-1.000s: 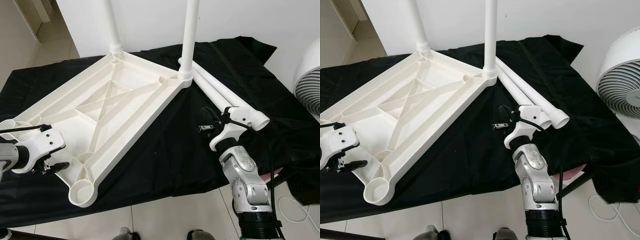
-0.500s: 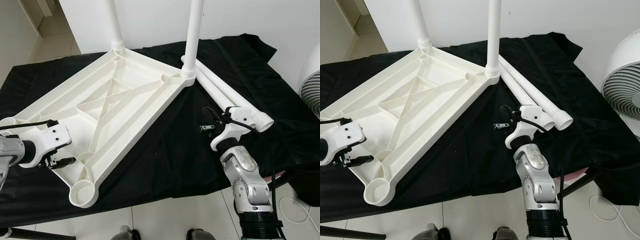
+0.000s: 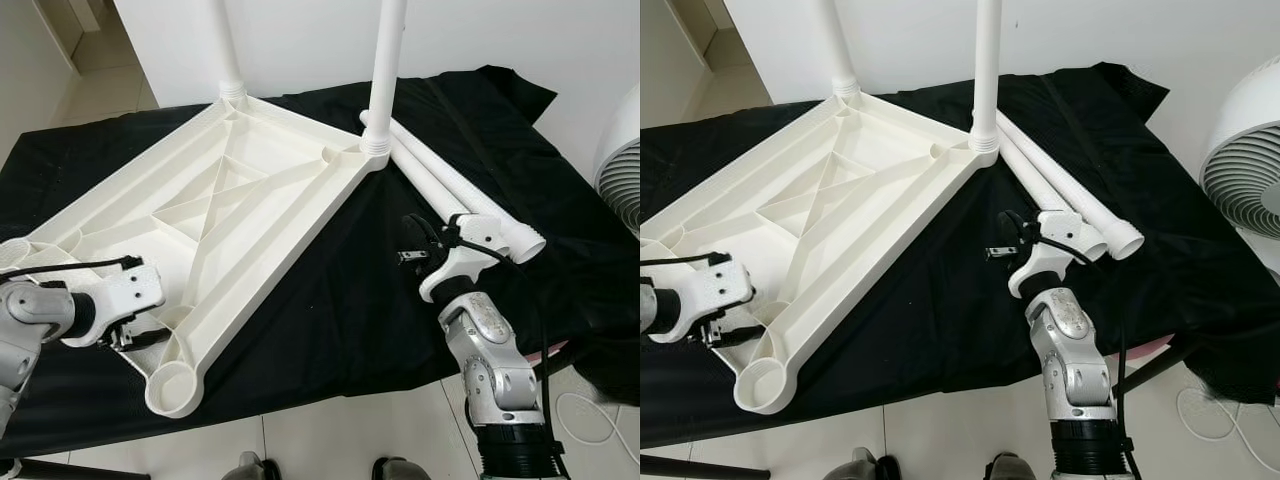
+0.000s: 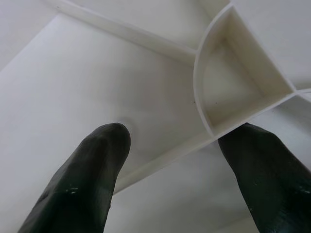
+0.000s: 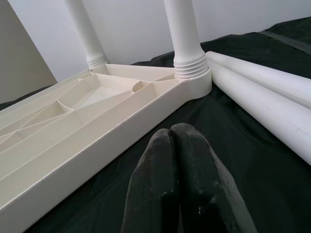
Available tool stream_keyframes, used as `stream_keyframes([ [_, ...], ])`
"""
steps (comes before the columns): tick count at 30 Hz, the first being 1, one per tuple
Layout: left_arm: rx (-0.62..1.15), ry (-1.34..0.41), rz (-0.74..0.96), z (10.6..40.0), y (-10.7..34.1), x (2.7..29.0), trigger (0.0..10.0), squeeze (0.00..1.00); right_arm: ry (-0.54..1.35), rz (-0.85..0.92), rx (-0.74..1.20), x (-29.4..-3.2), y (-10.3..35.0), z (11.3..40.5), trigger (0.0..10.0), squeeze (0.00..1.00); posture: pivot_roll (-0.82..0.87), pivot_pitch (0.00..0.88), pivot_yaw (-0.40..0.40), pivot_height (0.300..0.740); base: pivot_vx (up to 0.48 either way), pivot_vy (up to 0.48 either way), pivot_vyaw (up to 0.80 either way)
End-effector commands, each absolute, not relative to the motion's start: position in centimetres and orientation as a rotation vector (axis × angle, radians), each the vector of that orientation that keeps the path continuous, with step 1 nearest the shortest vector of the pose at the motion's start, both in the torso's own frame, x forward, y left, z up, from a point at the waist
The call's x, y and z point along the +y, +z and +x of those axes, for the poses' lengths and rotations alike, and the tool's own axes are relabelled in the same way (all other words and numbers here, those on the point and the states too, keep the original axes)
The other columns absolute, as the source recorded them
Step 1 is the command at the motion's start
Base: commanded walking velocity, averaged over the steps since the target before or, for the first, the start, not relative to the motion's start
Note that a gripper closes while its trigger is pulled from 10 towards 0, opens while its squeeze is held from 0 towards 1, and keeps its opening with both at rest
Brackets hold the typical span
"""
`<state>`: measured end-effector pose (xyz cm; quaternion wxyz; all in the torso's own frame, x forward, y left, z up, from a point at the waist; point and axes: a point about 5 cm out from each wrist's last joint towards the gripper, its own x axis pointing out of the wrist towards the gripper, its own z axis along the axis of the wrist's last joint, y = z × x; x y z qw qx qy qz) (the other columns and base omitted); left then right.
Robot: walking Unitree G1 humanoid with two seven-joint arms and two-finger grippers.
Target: Building children table
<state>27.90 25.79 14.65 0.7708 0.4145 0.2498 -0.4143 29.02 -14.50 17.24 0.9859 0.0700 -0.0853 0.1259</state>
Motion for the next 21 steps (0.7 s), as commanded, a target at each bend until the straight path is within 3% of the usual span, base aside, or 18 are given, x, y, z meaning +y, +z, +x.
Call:
stream_keyframes([
  [1,0.555,-0.929,0.908,27.67,13.69,25.07,6.8,0.00,0.256,0.145,-0.175,-14.43,17.27,29.07,10.0,0.00,-0.12,0.104,0.095,0.740,0.000,0.000,0.00],
  [3,0.557,-0.941,0.904,27.65,13.59,24.90,6.8,0.00,0.254,0.144,-0.176,-14.46,17.28,29.06,10.0,0.00,-0.12,0.104,0.095,0.740,0.000,0.000,0.00],
  [4,0.557,-0.944,0.901,27.71,13.56,24.84,0.0,0.00,0.251,0.145,-0.177,-14.49,17.27,29.03,10.0,0.00,-0.12,0.103,0.102,0.740,0.000,0.000,0.00],
  [21,0.567,-0.971,0.840,26.98,13.88,24.82,0.0,0.00,0.248,0.150,-0.181,-14.30,17.26,29.13,10.0,0.00,-0.12,0.098,0.107,0.740,0.000,0.000,0.00],
])
